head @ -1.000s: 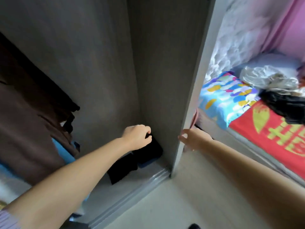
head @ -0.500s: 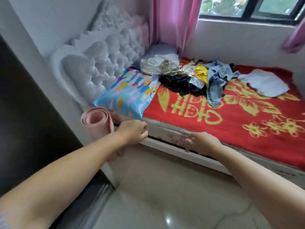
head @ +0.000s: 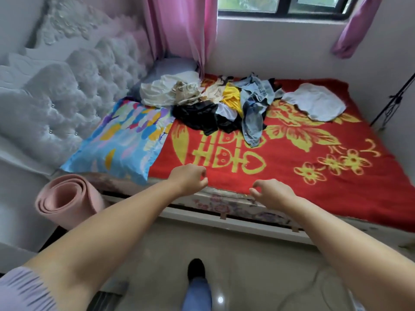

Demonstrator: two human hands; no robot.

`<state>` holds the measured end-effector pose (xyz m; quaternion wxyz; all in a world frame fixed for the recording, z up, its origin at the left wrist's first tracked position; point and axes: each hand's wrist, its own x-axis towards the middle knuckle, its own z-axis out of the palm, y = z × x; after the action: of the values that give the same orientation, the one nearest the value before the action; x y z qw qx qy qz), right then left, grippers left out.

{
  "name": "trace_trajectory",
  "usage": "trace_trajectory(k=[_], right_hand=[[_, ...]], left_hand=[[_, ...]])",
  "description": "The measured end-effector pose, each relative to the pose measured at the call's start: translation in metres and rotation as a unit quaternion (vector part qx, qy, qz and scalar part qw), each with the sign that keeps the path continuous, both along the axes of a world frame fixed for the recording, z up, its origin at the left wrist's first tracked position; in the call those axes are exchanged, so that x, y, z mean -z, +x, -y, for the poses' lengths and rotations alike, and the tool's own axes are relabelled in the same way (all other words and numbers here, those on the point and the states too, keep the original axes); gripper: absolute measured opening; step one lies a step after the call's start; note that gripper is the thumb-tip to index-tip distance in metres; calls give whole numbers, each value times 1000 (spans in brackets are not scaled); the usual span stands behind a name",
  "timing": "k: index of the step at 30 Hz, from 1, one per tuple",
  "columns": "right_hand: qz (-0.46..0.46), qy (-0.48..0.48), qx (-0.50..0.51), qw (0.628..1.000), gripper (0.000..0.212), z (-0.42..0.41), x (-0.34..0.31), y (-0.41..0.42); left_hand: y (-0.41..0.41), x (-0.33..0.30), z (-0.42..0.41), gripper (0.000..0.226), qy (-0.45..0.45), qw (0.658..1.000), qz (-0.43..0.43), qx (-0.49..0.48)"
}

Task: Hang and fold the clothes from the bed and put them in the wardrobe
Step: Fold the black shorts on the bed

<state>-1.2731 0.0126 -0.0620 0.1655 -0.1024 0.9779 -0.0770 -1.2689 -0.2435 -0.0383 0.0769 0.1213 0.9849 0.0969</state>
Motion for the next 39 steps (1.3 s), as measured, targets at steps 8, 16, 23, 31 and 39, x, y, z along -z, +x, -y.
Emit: trace_trajectory(k=[8,16,23,31,39], right_hand=[[16,4,52,999,41,-4,12,-141],[62,-19,105,992,36,-1,43,-255],[96,-21,95,991,33,-15,76,-356],[154,-4,28,988,33,-22,145,-489],[179,-52,47,981,30,3,258,-569]], left_hand=[[-166,18,-1,30,-26,998,28,48],[-305,47,-5,32,-41,992,106,46],[-389,81,-11,31,-31,988,149,21],[-496,137,-44,28,9,979,198,-42],[-580,239,-51,29,17,970,241,-43]])
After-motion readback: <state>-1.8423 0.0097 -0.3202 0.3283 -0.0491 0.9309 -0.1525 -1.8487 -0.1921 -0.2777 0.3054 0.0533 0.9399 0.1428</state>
